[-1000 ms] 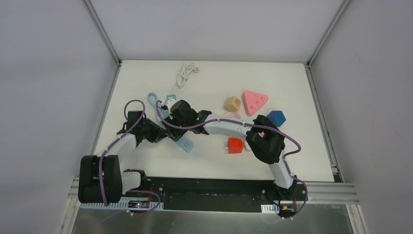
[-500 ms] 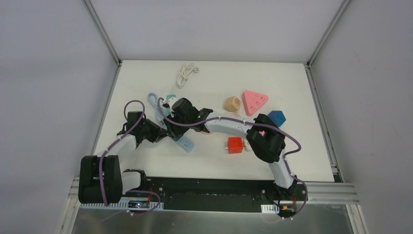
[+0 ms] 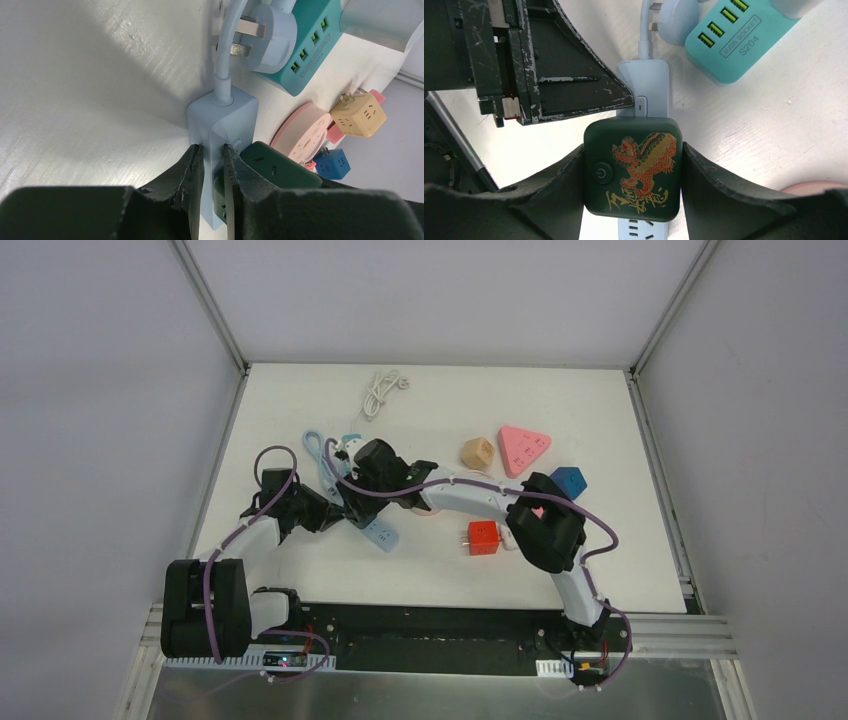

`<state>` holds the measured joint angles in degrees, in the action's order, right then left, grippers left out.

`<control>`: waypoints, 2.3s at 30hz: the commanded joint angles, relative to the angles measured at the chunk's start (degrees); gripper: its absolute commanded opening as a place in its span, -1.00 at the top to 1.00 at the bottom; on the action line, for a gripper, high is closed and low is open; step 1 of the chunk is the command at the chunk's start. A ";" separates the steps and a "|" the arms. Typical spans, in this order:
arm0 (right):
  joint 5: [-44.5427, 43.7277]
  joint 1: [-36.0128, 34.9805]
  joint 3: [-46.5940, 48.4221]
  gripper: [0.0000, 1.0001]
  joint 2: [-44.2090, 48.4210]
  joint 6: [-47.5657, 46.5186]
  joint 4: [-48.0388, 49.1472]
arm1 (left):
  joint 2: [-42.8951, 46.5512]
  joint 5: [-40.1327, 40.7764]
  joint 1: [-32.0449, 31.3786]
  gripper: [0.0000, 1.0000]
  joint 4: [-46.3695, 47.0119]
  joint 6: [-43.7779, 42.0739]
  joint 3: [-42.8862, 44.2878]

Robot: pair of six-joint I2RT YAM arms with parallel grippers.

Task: Pull the plug off the socket

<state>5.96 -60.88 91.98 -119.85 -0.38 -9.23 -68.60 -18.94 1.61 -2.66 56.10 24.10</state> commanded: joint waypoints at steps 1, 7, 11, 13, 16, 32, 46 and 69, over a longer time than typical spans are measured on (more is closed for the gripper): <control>-1.88 -4.78 1.47 1.00 4.36 -1.86 5.27 | -1.90 4.35 -0.11 0.61 -5.03 -1.42 -2.74; -8.42 -5.76 3.59 1.00 3.52 -4.32 2.27 | -2.24 4.19 -0.11 0.61 -4.81 -1.34 -2.65; 2.30 -1.26 -1.34 1.00 7.22 2.92 8.47 | -2.31 4.02 -0.11 0.61 -4.45 -1.25 -2.95; 5.03 -0.04 -2.87 1.00 8.20 5.31 11.44 | -2.36 3.96 -0.11 0.61 -4.26 -1.25 -3.07; 1.01 -3.19 -1.24 1.00 6.84 1.52 8.56 | -2.34 3.87 -0.11 0.61 -4.20 -1.16 -3.24; 0.75 -1.23 -3.75 1.00 9.42 1.96 10.30 | -2.24 3.65 -0.11 0.62 -3.94 -1.09 -3.53; -0.30 -0.88 -3.50 1.00 9.53 2.95 8.96 | -2.01 3.64 -0.11 0.63 -4.09 -1.12 -3.59; -10.71 12.45 -18.22 0.94 23.42 20.03 19.08 | 10.66 0.30 -0.12 -0.51 -17.63 -4.61 5.36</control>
<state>-3.99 -51.59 75.50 -99.35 12.71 3.40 -62.92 -19.94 1.54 -11.14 54.61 24.88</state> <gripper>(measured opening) 0.620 0.664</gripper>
